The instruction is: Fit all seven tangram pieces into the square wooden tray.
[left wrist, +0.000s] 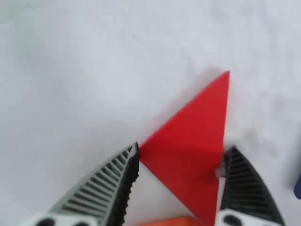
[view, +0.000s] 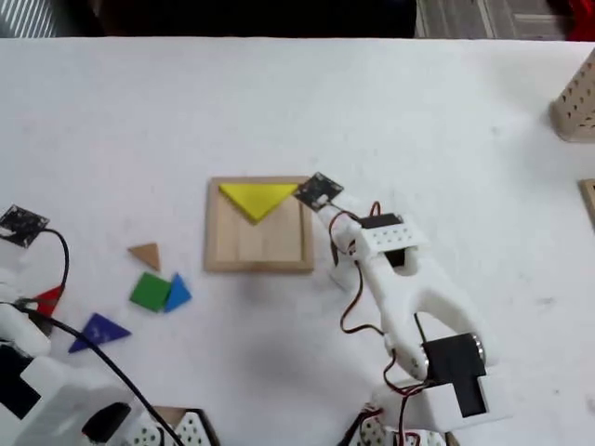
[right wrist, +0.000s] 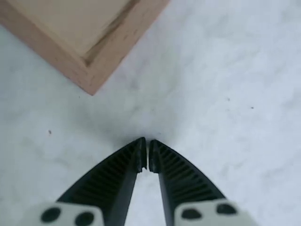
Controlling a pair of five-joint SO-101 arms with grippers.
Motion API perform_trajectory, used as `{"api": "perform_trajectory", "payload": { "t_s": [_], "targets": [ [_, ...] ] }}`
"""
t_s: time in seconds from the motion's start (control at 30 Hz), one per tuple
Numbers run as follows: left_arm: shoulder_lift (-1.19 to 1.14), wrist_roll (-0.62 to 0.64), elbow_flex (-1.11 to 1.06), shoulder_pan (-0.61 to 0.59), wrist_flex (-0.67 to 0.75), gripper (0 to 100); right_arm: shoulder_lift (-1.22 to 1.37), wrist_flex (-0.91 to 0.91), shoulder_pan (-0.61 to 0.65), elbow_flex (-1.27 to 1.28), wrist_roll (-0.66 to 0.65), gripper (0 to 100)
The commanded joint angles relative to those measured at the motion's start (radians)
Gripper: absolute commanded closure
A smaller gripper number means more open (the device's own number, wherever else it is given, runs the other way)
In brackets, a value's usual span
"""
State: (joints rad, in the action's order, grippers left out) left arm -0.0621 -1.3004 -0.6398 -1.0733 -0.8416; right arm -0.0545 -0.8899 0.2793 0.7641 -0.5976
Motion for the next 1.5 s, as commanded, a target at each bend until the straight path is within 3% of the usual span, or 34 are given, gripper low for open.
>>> {"api": "perform_trajectory", "payload": {
  "t_s": [0.0, 0.23, 0.43, 0.7, 0.83, 0.97, 1.23, 1.47],
  "targets": [
    [0.016, -0.003, 0.008, 0.015, -0.051, 72, -0.024, -0.019, 0.024, 0.005, -0.011, 98.0],
    [0.022, 0.0, 0.064, 0.015, -0.158, 72, -0.024, -0.019, 0.024, 0.005, -0.011, 98.0],
    [0.015, 0.126, 0.178, 0.015, -0.204, 72, -0.024, -0.019, 0.024, 0.005, -0.011, 98.0],
    [0.013, 0.095, 0.176, 0.008, -0.207, 71, -0.024, -0.027, 0.024, 0.005, -0.011, 98.0],
    [0.015, 0.014, 0.15, -0.007, -0.206, 62, -0.024, -0.027, 0.024, 0.005, -0.011, 98.0],
    [0.015, -0.066, 0.117, -0.007, -0.172, 65, -0.024, -0.027, 0.024, 0.005, -0.011, 98.0],
    [0.013, -0.066, 0.02, -0.002, 0.037, 67, -0.024, -0.027, 0.024, 0.005, -0.011, 98.0],
    [0.013, -0.075, -0.029, -0.002, 0.057, 67, -0.024, -0.027, 0.024, 0.005, -0.011, 98.0]
  ]
}}
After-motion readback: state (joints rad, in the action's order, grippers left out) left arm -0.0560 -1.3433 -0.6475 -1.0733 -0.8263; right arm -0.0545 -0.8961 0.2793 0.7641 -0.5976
